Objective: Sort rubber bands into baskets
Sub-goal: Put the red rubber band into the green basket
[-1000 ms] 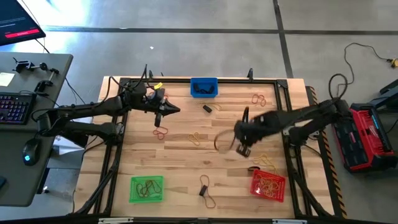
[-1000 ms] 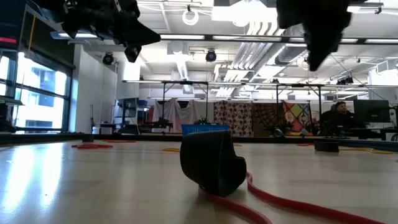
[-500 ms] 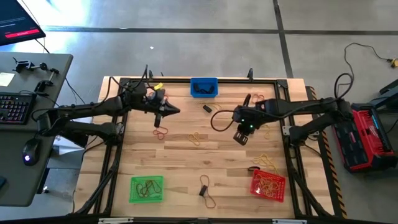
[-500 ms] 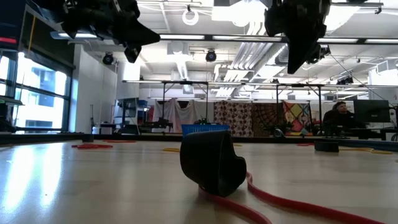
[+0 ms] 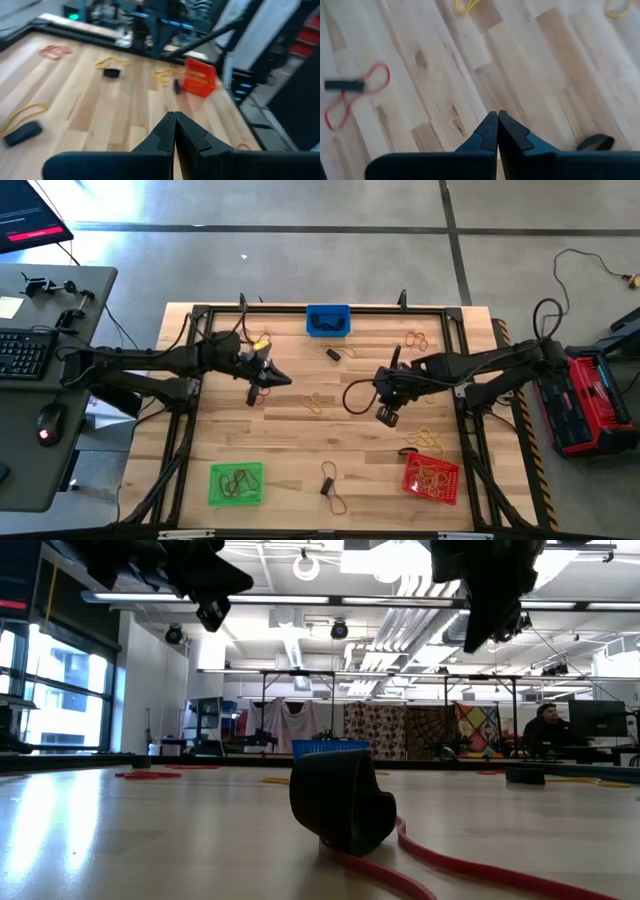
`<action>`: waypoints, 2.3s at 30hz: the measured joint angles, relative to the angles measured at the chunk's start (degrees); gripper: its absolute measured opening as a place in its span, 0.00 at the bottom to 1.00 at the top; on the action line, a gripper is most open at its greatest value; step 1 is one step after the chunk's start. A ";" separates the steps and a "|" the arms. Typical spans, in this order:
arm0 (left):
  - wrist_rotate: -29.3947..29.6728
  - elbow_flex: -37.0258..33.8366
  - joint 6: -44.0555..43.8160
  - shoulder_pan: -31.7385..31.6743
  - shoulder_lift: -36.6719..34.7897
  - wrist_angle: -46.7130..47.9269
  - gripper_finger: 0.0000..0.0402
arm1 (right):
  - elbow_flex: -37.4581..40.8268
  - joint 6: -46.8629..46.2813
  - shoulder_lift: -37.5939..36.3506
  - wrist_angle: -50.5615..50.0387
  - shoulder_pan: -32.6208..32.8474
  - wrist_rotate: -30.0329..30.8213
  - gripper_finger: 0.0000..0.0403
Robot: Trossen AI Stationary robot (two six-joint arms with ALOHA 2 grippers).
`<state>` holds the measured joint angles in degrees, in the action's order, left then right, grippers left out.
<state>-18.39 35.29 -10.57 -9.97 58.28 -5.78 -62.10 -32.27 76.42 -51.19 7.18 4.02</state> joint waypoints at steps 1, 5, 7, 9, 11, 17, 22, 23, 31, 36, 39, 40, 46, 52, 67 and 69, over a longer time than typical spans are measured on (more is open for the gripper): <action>2.59 0.00 -0.80 1.11 0.00 0.40 0.00 | 1.75 0.77 -0.43 1.48 0.00 -0.94 0.00; 13.18 0.02 -5.70 5.81 0.00 1.75 0.00 | 10.65 2.41 -3.22 12.95 0.00 -4.45 0.00; 17.50 0.02 -7.51 8.26 0.00 2.43 0.00 | 14.58 2.96 -4.44 19.90 0.00 -4.61 0.00; 21.49 0.83 -8.73 10.64 0.00 5.35 0.00 | 17.98 3.01 -5.46 25.84 -0.02 -4.64 0.00; 24.98 2.86 -9.63 12.88 0.00 10.56 0.00 | 20.61 2.74 -6.14 30.18 -0.04 -4.59 0.00; 32.10 9.62 -10.96 17.30 0.25 26.35 0.00 | 22.66 1.10 -6.73 32.82 0.00 -3.38 0.00; 32.48 11.76 -15.30 17.94 0.24 37.33 0.00 | 22.66 0.84 -6.75 35.08 -0.01 -0.70 0.00; 32.47 11.78 -16.96 17.77 0.24 38.99 0.00 | 22.65 0.68 -6.75 35.89 -0.04 -0.23 0.00; 29.66 11.32 -22.72 12.40 0.24 50.29 0.00 | 22.66 -3.37 -6.75 40.03 -0.07 5.99 0.00; 24.17 11.30 -16.80 5.69 0.24 54.71 0.00 | 22.66 -3.74 -6.75 42.54 -0.07 7.77 0.00; 21.73 11.30 -12.82 1.39 0.37 55.14 0.00 | 22.66 -3.70 -6.75 43.70 -0.07 7.77 0.00; 20.53 11.30 -11.69 -0.18 0.63 55.64 0.00 | 22.66 -3.76 -6.75 43.86 -0.07 7.75 0.00; 13.04 11.28 -5.08 -7.93 3.49 57.93 0.00 | 22.65 -6.54 -6.75 44.03 -0.07 7.98 0.00; 8.03 11.28 -1.58 -10.76 7.49 58.63 0.00 | 22.65 -7.84 -6.75 45.06 -0.07 8.01 0.00; 9.43 11.26 7.12 -10.00 14.38 59.52 0.24 | 22.64 -8.26 -6.75 45.90 -0.07 8.08 0.00; 8.23 10.42 8.70 -10.33 14.35 58.50 0.25 | 22.64 -8.25 -6.75 45.89 -0.07 8.46 0.00</action>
<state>-10.16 45.70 -1.87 -20.30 72.63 52.71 -39.46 -40.52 69.67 -5.30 7.11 12.48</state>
